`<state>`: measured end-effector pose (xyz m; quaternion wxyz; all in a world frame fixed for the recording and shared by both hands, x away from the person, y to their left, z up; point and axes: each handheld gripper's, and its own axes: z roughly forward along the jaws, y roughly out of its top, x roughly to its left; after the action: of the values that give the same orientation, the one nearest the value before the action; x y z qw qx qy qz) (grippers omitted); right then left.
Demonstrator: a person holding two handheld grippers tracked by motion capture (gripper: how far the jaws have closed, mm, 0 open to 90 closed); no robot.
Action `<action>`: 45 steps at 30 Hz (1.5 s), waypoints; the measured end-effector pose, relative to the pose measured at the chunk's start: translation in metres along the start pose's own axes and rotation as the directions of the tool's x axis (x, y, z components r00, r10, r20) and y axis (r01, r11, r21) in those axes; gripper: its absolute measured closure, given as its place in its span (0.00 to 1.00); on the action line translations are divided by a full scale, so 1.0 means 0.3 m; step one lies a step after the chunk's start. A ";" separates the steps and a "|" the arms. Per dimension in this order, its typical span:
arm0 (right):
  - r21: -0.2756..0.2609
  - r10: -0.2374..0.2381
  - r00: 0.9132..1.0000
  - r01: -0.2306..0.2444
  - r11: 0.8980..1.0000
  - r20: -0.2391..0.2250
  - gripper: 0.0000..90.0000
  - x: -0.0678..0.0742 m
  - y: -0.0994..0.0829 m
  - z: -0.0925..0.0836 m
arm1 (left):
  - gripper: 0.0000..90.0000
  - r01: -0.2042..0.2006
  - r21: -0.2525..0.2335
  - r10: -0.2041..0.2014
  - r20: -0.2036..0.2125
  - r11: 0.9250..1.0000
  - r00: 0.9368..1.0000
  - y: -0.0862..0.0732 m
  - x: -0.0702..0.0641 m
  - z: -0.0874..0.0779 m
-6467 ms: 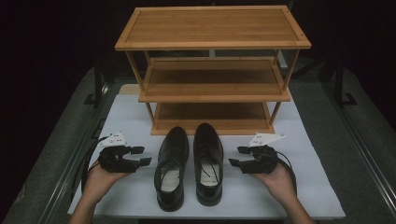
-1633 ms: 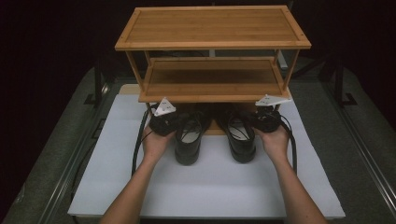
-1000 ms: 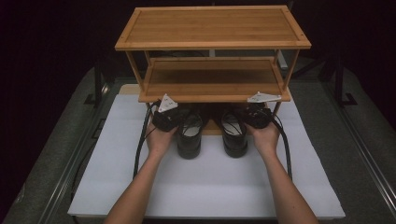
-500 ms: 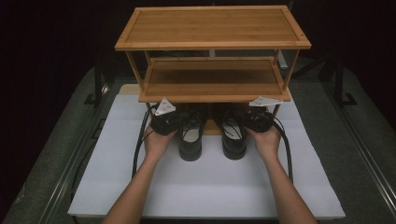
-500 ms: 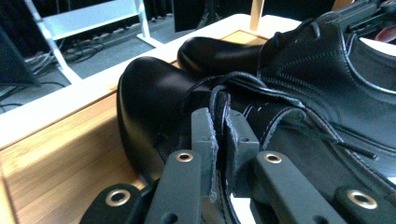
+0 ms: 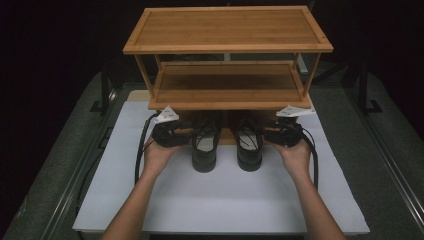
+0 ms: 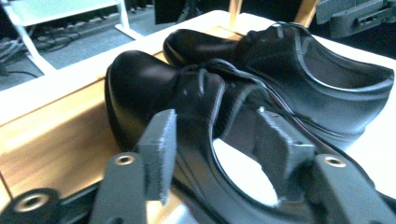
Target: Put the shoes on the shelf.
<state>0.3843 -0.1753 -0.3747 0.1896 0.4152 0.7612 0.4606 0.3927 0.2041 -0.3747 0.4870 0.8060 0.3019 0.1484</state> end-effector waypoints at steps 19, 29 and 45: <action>0.081 0.005 0.996 0.003 0.997 -0.092 0.24 0.032 -0.217 -0.142 | 0.20 -0.013 0.129 0.006 0.056 0.992 0.998 -0.203 -0.069 -0.086; 0.163 -0.021 0.988 0.046 0.986 -0.152 0.15 0.068 -0.266 -0.016 | 0.10 -0.073 0.229 0.060 0.062 0.971 0.996 -0.231 -0.099 0.040; 0.202 -0.084 0.985 0.114 0.973 -0.148 0.10 0.100 -0.284 0.082 | 0.03 -0.147 0.283 0.132 0.069 0.948 0.989 -0.233 -0.124 0.142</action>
<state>0.3444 -0.1573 -0.4574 0.1142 0.3613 0.8368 0.3952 0.3628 0.1749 -0.4543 0.3605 0.8909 0.2504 0.1171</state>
